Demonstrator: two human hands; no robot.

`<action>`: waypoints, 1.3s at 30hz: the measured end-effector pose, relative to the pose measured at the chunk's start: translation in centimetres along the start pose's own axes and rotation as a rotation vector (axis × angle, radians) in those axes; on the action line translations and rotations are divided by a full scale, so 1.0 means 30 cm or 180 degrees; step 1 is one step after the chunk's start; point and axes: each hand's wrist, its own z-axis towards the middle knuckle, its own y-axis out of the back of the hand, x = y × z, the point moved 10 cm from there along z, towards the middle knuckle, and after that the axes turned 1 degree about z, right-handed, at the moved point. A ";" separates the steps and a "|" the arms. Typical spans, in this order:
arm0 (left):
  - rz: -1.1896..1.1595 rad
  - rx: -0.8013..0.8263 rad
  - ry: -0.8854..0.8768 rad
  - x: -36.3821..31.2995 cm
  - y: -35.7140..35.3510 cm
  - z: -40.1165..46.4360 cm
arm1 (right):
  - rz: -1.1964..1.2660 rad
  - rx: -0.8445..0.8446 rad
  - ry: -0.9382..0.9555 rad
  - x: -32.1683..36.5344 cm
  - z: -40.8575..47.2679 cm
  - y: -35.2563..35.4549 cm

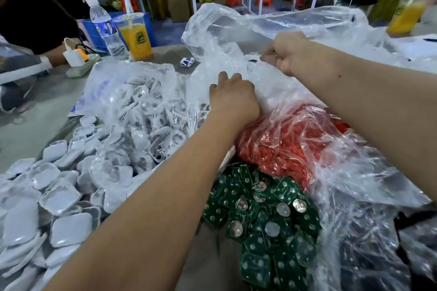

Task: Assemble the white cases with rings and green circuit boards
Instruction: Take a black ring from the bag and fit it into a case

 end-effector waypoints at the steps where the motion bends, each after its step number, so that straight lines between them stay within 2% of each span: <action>1: -0.0026 0.0033 -0.0009 0.002 -0.005 -0.003 | 0.0038 -0.0048 0.0036 -0.001 -0.007 0.019; 5: -0.0360 -0.0061 -0.0106 -0.002 0.017 -0.045 | -0.0468 -0.0118 0.0396 0.026 -0.108 0.056; 8: -0.0962 -0.0514 -0.0025 0.007 0.105 -0.113 | -0.1176 0.0127 0.1031 0.073 -0.263 -0.004; 12: -0.1338 -0.1225 0.0470 0.132 0.243 -0.262 | -0.1693 0.0773 0.1774 0.071 -0.505 -0.141; 14: -0.1346 -0.1366 0.0882 0.250 0.273 -0.333 | -0.1945 0.1067 0.2036 0.045 -0.602 -0.206; 17: -0.0848 -0.0975 0.1434 0.414 0.259 -0.421 | -0.2311 0.1507 0.2382 -0.013 -0.733 -0.306; 19: -0.0500 -0.0705 0.1697 0.506 0.248 -0.479 | -0.2831 0.1957 0.2622 -0.078 -0.821 -0.383; 22: -0.0273 -0.0554 0.1771 0.603 0.244 -0.548 | -0.3353 0.2423 0.2971 -0.160 -0.931 -0.460; 26: -0.0250 -0.0276 0.1658 0.626 0.205 -0.572 | -0.4011 0.2933 0.2696 -0.269 -0.978 -0.498; 29: -0.0417 -0.0283 0.1644 0.619 0.181 -0.586 | -0.4532 0.2768 0.2605 -0.319 -0.941 -0.456; 34: -0.0486 -0.0478 0.1489 0.570 0.168 -0.575 | -0.4821 0.2682 0.2196 -0.334 -0.878 -0.358; 39: -0.0081 0.0033 0.1258 0.481 0.092 -0.560 | -0.5135 0.2445 0.2234 -0.347 -0.863 -0.385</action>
